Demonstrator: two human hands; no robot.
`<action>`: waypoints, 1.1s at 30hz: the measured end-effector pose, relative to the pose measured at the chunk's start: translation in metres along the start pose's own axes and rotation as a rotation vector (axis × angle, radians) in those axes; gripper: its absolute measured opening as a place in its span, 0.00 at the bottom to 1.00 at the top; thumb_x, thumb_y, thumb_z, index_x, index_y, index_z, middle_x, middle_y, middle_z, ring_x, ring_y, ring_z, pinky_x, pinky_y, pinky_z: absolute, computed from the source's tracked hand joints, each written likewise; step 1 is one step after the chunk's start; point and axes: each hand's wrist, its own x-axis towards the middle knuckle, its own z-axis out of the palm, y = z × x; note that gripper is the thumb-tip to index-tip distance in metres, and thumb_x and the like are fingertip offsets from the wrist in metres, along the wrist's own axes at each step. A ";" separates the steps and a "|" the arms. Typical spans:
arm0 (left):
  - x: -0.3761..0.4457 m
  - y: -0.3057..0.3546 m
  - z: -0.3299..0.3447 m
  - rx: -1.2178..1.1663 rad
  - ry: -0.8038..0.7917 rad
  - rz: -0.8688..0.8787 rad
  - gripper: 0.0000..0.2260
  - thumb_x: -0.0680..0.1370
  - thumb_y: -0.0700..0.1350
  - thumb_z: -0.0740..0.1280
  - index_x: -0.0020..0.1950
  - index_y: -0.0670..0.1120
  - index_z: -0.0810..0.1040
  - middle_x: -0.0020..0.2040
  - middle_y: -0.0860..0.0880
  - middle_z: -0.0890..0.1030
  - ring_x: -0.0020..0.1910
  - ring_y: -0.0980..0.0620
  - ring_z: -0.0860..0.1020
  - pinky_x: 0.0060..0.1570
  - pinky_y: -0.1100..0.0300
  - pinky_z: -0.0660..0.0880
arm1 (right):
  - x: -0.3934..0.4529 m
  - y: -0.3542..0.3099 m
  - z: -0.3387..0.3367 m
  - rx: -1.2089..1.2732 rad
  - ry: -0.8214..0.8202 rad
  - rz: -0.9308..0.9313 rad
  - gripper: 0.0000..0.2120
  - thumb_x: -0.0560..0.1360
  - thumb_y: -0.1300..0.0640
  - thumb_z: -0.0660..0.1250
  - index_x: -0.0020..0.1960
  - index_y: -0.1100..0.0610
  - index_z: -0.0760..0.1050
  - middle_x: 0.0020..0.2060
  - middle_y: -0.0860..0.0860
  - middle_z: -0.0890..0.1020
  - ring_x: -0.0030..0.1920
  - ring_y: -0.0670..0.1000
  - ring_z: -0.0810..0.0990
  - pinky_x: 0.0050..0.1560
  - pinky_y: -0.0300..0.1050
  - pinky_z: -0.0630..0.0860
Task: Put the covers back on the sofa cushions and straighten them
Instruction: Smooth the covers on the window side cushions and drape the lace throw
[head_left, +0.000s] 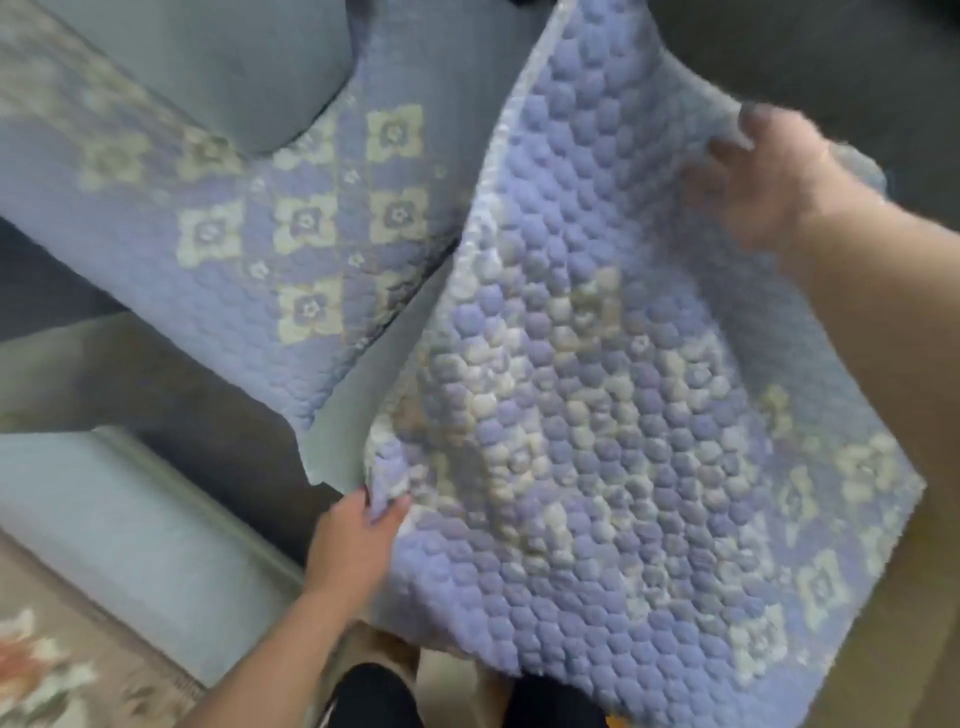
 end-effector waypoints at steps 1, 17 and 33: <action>0.015 -0.007 -0.023 0.069 0.175 0.071 0.19 0.76 0.60 0.69 0.34 0.47 0.75 0.32 0.49 0.78 0.36 0.43 0.78 0.38 0.53 0.73 | 0.001 0.020 0.013 -0.172 -0.015 0.028 0.09 0.77 0.49 0.63 0.47 0.54 0.78 0.37 0.48 0.78 0.34 0.49 0.78 0.43 0.44 0.75; 0.157 -0.039 -0.126 0.080 0.413 -0.325 0.15 0.81 0.52 0.61 0.56 0.41 0.76 0.55 0.37 0.77 0.52 0.35 0.77 0.52 0.42 0.77 | -0.021 0.139 0.022 -1.589 -0.100 -0.055 0.28 0.78 0.55 0.68 0.76 0.55 0.65 0.73 0.62 0.67 0.70 0.62 0.69 0.67 0.48 0.68; 0.150 0.159 -0.022 0.592 0.021 0.458 0.23 0.80 0.52 0.64 0.75 0.52 0.68 0.69 0.43 0.70 0.67 0.39 0.67 0.66 0.47 0.68 | -0.056 0.174 -0.105 -1.382 0.155 0.258 0.31 0.79 0.56 0.61 0.79 0.55 0.54 0.76 0.61 0.54 0.72 0.65 0.66 0.72 0.50 0.65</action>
